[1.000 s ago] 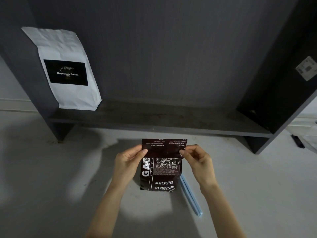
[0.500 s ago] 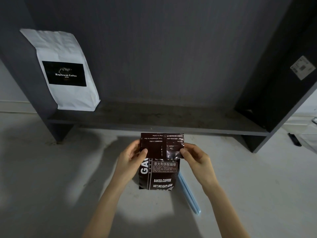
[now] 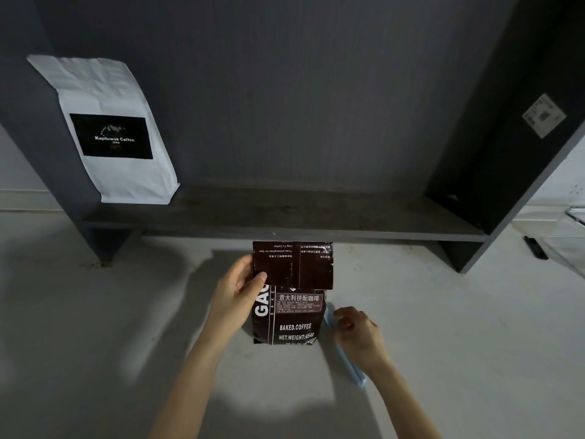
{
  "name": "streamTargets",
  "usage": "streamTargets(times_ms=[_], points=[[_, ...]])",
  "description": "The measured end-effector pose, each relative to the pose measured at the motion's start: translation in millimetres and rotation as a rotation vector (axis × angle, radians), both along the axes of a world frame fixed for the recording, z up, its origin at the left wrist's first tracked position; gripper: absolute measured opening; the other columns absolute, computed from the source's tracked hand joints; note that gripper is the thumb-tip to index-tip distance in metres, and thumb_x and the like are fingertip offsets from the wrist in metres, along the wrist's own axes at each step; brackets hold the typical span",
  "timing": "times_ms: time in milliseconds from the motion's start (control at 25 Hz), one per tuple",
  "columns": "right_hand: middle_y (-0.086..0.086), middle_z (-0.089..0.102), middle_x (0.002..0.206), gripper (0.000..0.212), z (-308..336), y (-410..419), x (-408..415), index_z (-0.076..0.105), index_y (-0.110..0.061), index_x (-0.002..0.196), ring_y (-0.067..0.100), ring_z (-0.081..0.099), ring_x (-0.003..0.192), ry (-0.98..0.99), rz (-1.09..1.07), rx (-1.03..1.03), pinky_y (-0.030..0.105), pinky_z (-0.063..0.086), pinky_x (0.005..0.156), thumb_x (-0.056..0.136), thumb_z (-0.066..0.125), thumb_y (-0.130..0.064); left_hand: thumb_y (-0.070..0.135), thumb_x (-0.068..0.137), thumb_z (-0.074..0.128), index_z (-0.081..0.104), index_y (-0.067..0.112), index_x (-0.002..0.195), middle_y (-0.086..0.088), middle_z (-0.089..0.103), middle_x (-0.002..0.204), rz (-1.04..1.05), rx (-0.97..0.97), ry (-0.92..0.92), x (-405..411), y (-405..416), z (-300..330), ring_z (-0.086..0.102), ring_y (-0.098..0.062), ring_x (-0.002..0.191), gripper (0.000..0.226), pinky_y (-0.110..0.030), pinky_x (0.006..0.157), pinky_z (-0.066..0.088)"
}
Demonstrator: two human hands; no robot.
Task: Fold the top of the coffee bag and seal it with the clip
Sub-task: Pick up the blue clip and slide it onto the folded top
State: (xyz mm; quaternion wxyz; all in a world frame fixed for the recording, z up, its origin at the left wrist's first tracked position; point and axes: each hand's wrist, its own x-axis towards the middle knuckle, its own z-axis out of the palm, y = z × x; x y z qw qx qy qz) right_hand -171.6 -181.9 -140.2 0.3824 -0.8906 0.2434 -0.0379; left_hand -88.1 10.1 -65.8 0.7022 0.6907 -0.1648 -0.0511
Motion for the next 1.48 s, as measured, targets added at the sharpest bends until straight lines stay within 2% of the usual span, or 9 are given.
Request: streamTargets(times_ms=[360, 440, 560, 680, 760, 880, 1040, 1280, 1480], points=[[0.013, 0.066, 0.102, 0.026, 2.0, 0.6, -4.4, 0.062, -0.013, 0.101, 0.027, 0.061, 0.088, -0.035, -0.005, -0.019, 0.024, 0.042, 0.073, 0.076, 0.06, -0.009, 0.0, 0.085, 0.051, 0.053, 0.029, 0.1, 0.014, 0.06, 0.102, -0.003, 0.018, 0.0, 1.0, 1.4, -2.4, 0.057, 0.008, 0.093, 0.033, -0.001, 0.077, 0.043], [0.012, 0.068, 0.101, 0.026, 6.8, -1.9, -3.9, 0.064, -0.013, 0.1, 0.023, 0.062, 0.084, -0.068, -0.008, -0.025, 0.02, 0.042, 0.073, 0.076, 0.06, -0.006, -0.001, 0.084, 0.051, 0.054, 0.032, 0.097, 0.015, 0.06, 0.101, -0.004, 0.022, -0.008, 1.4, 2.1, -1.5, 0.058, 0.012, 0.09, 0.035, -0.001, 0.075, 0.043], [0.013, 0.07, 0.095, 0.023, 21.8, -7.1, 0.5, 0.065, -0.011, 0.096, 0.018, 0.057, 0.071, -0.168, -0.048, -0.011, 0.012, 0.034, 0.059, 0.075, 0.062, -0.003, -0.002, 0.083, 0.053, 0.055, 0.034, 0.093, 0.015, 0.061, 0.099, 0.001, 0.039, -0.027, 2.4, 3.1, 0.0, 0.059, 0.014, 0.088, 0.037, -0.001, 0.075, 0.042], [0.012, 0.069, 0.093, 0.022, 44.9, -13.3, 6.0, 0.066, -0.013, 0.096, 0.016, 0.058, 0.07, -0.261, -0.069, 0.028, 0.01, 0.037, 0.057, 0.077, 0.061, -0.003, -0.004, 0.082, 0.054, 0.055, 0.034, 0.091, 0.015, 0.061, 0.097, 0.02, 0.055, -0.049, 3.3, 2.9, 1.1, 0.059, 0.006, 0.09, 0.039, -0.002, 0.077, 0.043], [0.007, 0.068, 0.09, 0.022, 64.0, -17.1, 7.4, 0.066, -0.017, 0.095, 0.008, 0.059, 0.068, -0.343, -0.062, 0.046, 0.0, 0.039, 0.055, 0.078, 0.062, -0.004, -0.003, 0.081, 0.055, 0.055, 0.034, 0.09, 0.014, 0.062, 0.096, 0.041, 0.065, -0.053, 3.8, 1.7, 1.7, 0.057, 0.001, 0.092, 0.037, -0.005, 0.078, 0.044], [0.002, 0.066, 0.089, 0.023, 93.2, -19.8, 7.4, 0.066, -0.02, 0.097, 0.001, 0.058, 0.072, -0.458, -0.037, 0.071, -0.002, 0.04, 0.057, 0.079, 0.062, -0.006, 0.002, 0.081, 0.057, 0.055, 0.037, 0.089, 0.014, 0.063, 0.094, 0.072, 0.045, -0.064, 5.3, 0.1, 9.1, 0.059, 0.002, 0.089, 0.035, -0.011, 0.078, 0.045], [0.001, 0.066, 0.088, 0.026, 122.5, -13.7, 6.2, 0.064, -0.028, 0.098, 0.002, 0.059, 0.071, -0.539, 0.036, 0.106, 0.003, 0.041, 0.059, 0.081, 0.061, -0.009, 0.007, 0.081, 0.059, 0.06, 0.033, 0.081, 0.01, 0.066, 0.087, 0.058, 0.061, -0.16, 8.7, -1.4, 24.8, 0.061, 0.006, 0.078, 0.026, -0.006, 0.07, 0.047], [-0.011, 0.058, 0.092, 0.029, 143.7, 8.5, 5.5, 0.064, -0.024, 0.106, -0.014, 0.053, 0.085, -0.599, 0.269, -0.049, -0.001, 0.038, 0.072, 0.083, 0.057, -0.007, 0.012, 0.082, 0.059, 0.06, 0.036, 0.074, 0.015, 0.066, 0.079, 0.047, 0.129, -0.241, 5.6, -8.1, 29.4, 0.06, 0.007, 0.077, 0.026, -0.004, 0.071, 0.043], [-0.017, 0.051, 0.09, 0.032, 137.3, 19.7, 7.5, 0.066, -0.021, 0.102, 0.005, 0.053, 0.089, -0.568, 0.285, -0.113, -0.001, 0.035, 0.077, 0.078, 0.061, 0.0, 0.016, 0.081, 0.059, 0.063, 0.037, 0.076, 0.03, 0.068, 0.079, 0.022, 0.102, -0.223, 2.0, -8.4, 32.1, 0.06, 0.009, 0.08, 0.022, -0.003, 0.069, 0.042]])
